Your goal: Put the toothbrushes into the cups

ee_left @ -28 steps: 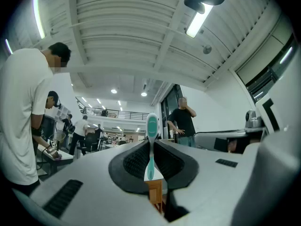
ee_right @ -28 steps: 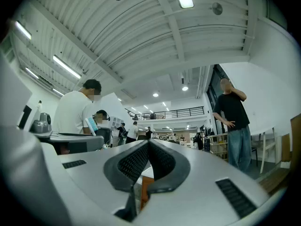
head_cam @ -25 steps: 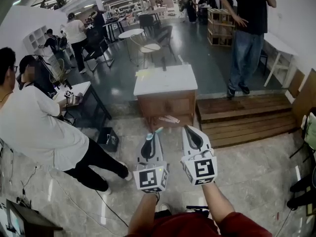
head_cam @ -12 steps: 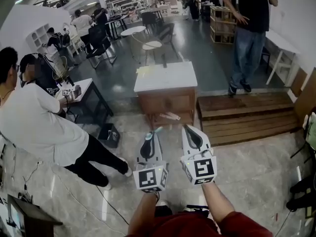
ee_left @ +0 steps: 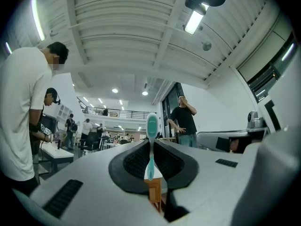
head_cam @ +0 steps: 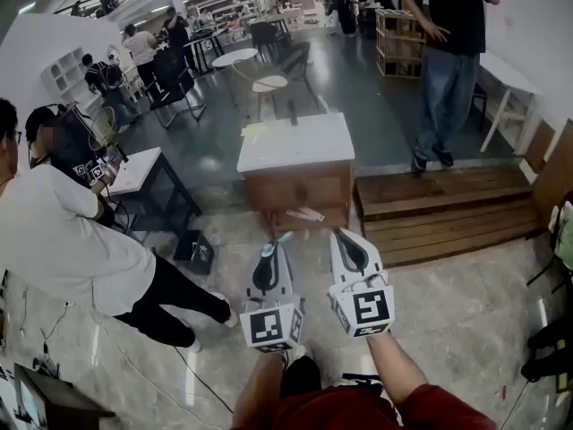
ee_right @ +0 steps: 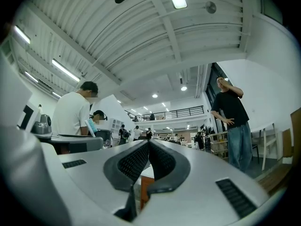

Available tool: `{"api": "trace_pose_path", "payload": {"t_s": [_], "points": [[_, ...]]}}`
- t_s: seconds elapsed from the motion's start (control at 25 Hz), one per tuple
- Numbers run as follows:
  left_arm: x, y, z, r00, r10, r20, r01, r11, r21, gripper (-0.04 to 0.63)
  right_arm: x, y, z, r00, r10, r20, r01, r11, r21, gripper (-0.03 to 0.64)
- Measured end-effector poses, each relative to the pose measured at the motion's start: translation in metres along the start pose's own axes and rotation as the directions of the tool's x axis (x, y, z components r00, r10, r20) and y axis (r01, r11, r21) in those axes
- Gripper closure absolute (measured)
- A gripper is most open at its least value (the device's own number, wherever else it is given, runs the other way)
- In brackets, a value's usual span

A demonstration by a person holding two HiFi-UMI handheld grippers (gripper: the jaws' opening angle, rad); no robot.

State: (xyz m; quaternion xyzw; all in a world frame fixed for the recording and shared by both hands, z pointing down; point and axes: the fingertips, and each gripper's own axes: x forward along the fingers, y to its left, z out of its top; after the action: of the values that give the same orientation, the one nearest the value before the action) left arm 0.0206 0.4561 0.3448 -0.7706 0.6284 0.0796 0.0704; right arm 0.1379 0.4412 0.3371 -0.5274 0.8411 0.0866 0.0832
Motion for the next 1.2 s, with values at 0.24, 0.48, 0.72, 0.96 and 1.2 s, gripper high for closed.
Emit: {"api": "trace_pose_path", "payload": {"t_s": [0.24, 0.48, 0.72, 0.96, 1.2], "points": [[0.040, 0.024, -0.008, 1.000, -0.016, 0.014, 0.016, 1.000, -0.013, 0.545, 0.042, -0.002, -0.012, 1.000, -0.014, -0.011, 0.014, 1.000, -0.026, 0.588], [0.079, 0.060, -0.010, 0.999, -0.023, 0.022, 0.023, 0.999, -0.022, 0.545, 0.094, 0.004, -0.018, 1.000, -0.021, -0.012, 0.020, 0.999, -0.031, 0.588], [0.114, 0.103, -0.019, 1.000, -0.016, 0.023, 0.017, 0.999, -0.041, 0.545, 0.147, 0.018, -0.032, 1.000, -0.012, -0.029, 0.011, 0.999, -0.040, 0.588], [0.142, 0.141, -0.027, 1.000, -0.013, 0.024, 0.014, 0.999, -0.052, 0.545, 0.196, 0.033, -0.044, 1.000, 0.000, -0.028, -0.002, 0.999, -0.038, 0.588], [0.166, 0.174, -0.031, 0.999, -0.017, 0.030, 0.019, 0.999, -0.049, 0.545, 0.235, 0.046, -0.052, 1.000, 0.002, -0.023, -0.003, 0.999, -0.037, 0.588]]}}
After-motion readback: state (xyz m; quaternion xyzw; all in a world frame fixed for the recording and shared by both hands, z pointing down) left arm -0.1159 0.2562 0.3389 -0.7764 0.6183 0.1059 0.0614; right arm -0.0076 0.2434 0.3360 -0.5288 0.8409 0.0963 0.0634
